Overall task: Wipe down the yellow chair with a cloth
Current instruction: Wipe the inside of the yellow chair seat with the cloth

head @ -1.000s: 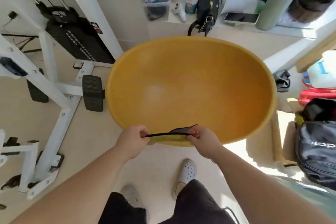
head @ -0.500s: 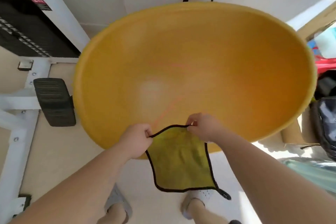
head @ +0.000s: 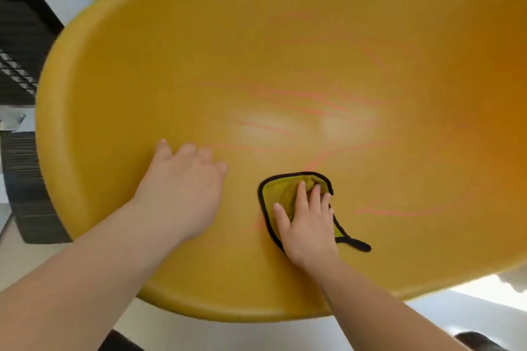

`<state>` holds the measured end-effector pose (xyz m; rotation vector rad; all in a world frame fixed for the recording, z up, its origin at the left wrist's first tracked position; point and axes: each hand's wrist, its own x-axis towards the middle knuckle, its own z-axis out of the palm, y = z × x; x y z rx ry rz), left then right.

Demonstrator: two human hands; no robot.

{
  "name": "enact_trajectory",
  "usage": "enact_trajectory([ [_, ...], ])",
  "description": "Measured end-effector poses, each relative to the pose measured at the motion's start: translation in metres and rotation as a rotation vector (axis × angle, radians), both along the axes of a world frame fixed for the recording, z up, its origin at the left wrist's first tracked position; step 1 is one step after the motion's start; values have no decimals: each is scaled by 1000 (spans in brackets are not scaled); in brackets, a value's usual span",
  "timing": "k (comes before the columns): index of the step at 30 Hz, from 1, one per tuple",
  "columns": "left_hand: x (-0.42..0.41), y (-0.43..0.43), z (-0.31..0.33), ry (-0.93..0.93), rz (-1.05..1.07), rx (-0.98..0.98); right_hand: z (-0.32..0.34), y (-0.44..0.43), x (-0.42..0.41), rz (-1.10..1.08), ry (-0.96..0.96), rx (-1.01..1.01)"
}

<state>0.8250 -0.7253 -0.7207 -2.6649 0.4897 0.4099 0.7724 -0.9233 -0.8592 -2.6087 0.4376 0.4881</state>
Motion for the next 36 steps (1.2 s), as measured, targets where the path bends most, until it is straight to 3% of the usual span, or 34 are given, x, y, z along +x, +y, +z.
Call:
enact_trajectory([
  [5,-16,19,4,-159,45,-37,-19,-8,30,49,-57,-94],
  [11,-35,17,-8,-48,114,-80,-19,0,59,162,68,-157],
  [15,-35,24,-16,-149,114,-128,-13,19,27,475,-78,-58],
  [18,-36,22,-18,-84,112,-72,-2,6,-16,689,-43,30],
  [20,-35,21,-16,-64,105,-42,-7,-25,-12,643,-18,-65],
  [23,-35,20,-15,-61,94,-44,-20,-70,37,339,43,-257],
  [26,-35,21,-17,-68,86,-63,-28,-67,77,133,46,-281],
  [28,-35,21,-18,-67,93,-66,-26,-35,75,237,-20,-225],
  [33,-36,20,-18,-50,103,-39,0,3,-13,792,-114,52],
  [35,-36,20,-19,-50,100,-36,-11,-29,7,772,-128,-54],
  [36,-36,20,-18,-53,96,-37,-19,-46,29,664,-112,-143],
])
